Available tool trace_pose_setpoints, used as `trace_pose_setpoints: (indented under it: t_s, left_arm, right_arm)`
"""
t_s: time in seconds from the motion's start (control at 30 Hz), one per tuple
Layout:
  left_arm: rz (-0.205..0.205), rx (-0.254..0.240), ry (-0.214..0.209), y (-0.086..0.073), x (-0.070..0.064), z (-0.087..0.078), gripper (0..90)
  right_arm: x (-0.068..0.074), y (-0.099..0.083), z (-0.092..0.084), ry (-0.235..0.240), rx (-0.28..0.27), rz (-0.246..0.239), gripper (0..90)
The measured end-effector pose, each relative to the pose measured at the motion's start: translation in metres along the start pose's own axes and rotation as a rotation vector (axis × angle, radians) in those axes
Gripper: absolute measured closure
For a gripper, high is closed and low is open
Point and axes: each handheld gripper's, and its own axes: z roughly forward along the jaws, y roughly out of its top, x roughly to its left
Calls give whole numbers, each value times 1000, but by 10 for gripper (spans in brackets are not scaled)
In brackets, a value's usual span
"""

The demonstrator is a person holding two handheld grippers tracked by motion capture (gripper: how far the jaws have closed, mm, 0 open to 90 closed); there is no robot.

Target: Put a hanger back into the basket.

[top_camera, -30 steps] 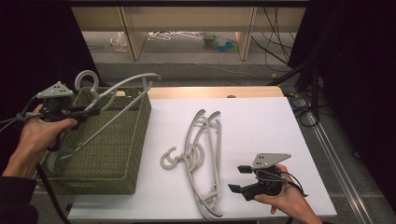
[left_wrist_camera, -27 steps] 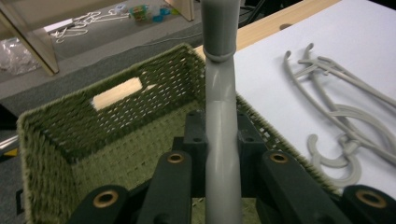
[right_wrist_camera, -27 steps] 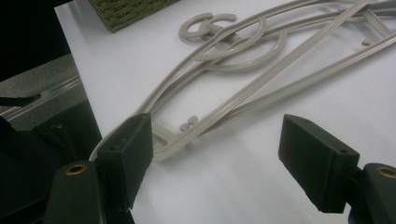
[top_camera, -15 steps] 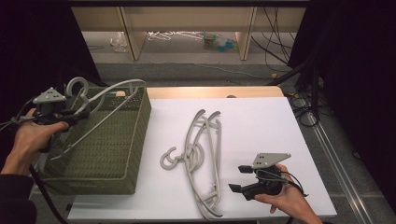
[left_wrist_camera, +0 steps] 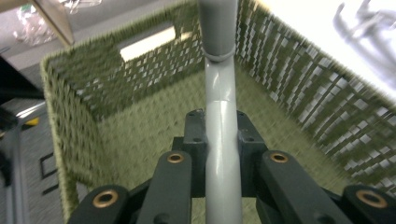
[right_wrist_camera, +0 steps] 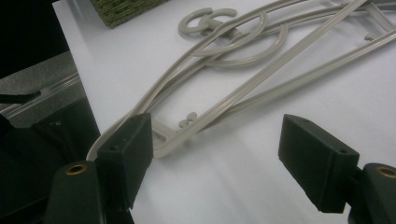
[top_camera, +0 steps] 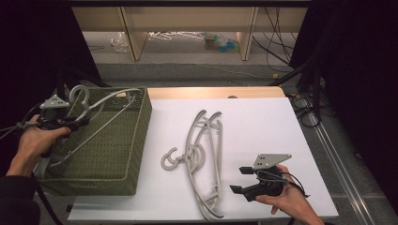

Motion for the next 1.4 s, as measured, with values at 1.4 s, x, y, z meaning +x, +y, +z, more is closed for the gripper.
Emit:
trace_pose_setpoints:
  t_s: [1.4]
  left_arm:
    - [-212, 196, 173, -49, 17, 26, 597]
  right_arm:
    - [0, -1, 3, 9, 10, -2, 274]
